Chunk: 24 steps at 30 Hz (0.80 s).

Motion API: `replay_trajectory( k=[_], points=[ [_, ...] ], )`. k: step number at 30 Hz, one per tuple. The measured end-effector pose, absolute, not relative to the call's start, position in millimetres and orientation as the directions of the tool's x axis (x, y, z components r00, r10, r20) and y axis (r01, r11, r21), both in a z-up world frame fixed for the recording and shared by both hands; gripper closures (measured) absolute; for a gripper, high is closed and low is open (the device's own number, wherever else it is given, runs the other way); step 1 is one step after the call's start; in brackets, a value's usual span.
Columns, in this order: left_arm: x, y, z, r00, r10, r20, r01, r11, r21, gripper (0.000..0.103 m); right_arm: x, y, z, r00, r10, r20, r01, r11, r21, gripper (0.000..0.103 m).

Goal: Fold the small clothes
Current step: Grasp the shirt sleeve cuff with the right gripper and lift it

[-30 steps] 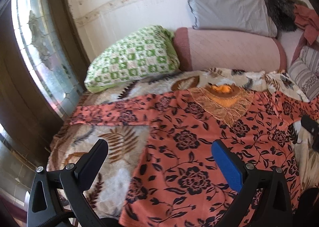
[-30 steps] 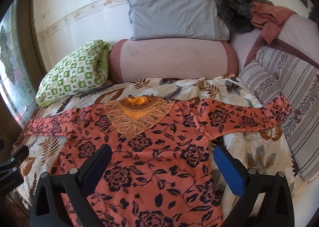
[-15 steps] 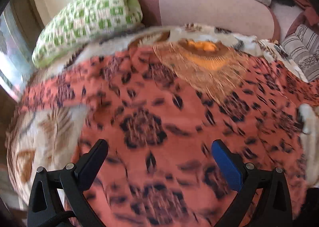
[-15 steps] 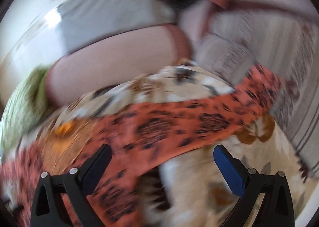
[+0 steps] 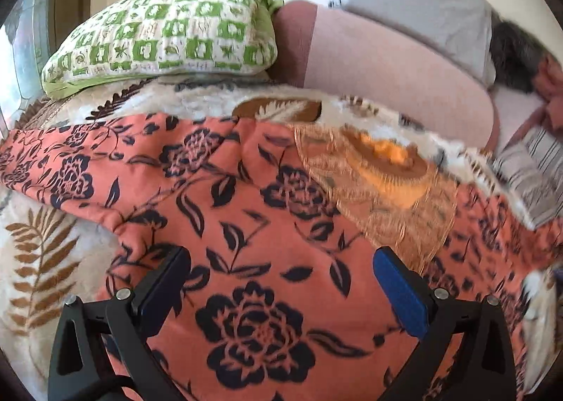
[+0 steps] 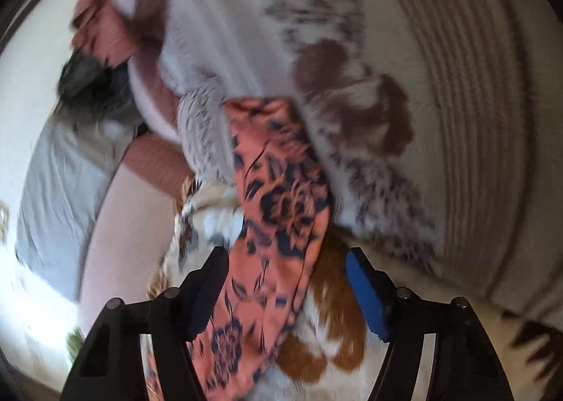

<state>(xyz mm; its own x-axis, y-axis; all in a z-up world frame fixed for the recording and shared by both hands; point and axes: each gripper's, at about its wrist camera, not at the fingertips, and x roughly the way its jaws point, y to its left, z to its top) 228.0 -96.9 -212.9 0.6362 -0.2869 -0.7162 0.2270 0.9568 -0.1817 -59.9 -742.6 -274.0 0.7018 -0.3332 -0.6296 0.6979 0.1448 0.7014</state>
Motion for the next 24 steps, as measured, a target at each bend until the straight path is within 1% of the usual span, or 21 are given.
replay_trajectory(
  k=[2, 5, 6, 7, 8, 9, 12, 14, 16, 21, 24],
  points=[
    [230.5, -95.6, -209.5, 0.658, -0.293, -0.693, 0.250, 0.954, -0.167, 0.000, -58.8, -751.2, -279.2, 0.692, -0.348, -0.633, 0.700, 0.106, 0.706, 0.032],
    [232.6, -93.5, -208.0, 0.673, -0.284, -0.683, 0.291, 0.950, -0.108, 0.000, -55.2, -762.2, -286.6, 0.678, -0.359, -0.642, 0.704, 0.065, 0.707, 0.033],
    [232.9, -91.1, -207.6, 0.674, -0.284, -0.681, 0.298, 0.949, -0.101, 0.000, -52.2, -764.4, -286.4, 0.684, -0.359, -0.636, 0.699, 0.070, 0.712, 0.038],
    [234.1, -88.3, -207.3, 0.675, -0.278, -0.684, 0.294, 0.951, -0.097, 0.000, -49.1, -766.4, -286.3, 0.692, -0.353, -0.630, 0.694, 0.083, 0.715, 0.067],
    [236.6, -85.1, -207.3, 0.672, -0.269, -0.690, 0.282, 0.954, -0.097, 0.000, -43.1, -768.1, -285.2, 0.693, -0.343, -0.635, 0.699, 0.101, 0.708, 0.086],
    [238.7, -81.1, -207.6, 0.668, -0.265, -0.695, 0.268, 0.958, -0.107, 0.000, -36.8, -769.1, -283.4, 0.681, -0.332, -0.653, 0.716, 0.114, 0.689, 0.092],
    [242.0, -68.1, -203.8, 0.669, -0.266, -0.694, 0.217, 0.963, -0.160, 0.000, -27.2, -764.2, -268.9, 0.692, -0.340, -0.637, 0.708, 0.146, 0.691, 0.093],
    [239.7, -60.3, -198.3, 0.676, -0.283, -0.680, 0.189, 0.959, -0.211, 0.000, -25.4, -753.2, -247.2, 0.731, -0.351, -0.584, 0.670, 0.210, 0.712, 0.095],
    [236.4, -57.4, -192.1, 0.684, -0.284, -0.672, 0.169, 0.958, -0.232, 0.000, -19.3, -738.7, -224.9, 0.759, -0.338, -0.556, 0.645, 0.273, 0.714, 0.095],
    [226.5, -54.6, -166.8, 0.757, -0.205, -0.620, 0.115, 0.977, -0.182, 0.000, 7.9, -669.9, -155.8, 0.869, -0.227, -0.440, 0.495, 0.425, 0.758, 0.096],
    [221.4, -46.7, -161.7, 0.773, -0.196, -0.603, 0.111, 0.978, -0.174, 0.000, 40.6, -610.5, -120.9, 0.897, -0.157, -0.414, 0.432, 0.514, 0.741, 0.096]
  ],
)
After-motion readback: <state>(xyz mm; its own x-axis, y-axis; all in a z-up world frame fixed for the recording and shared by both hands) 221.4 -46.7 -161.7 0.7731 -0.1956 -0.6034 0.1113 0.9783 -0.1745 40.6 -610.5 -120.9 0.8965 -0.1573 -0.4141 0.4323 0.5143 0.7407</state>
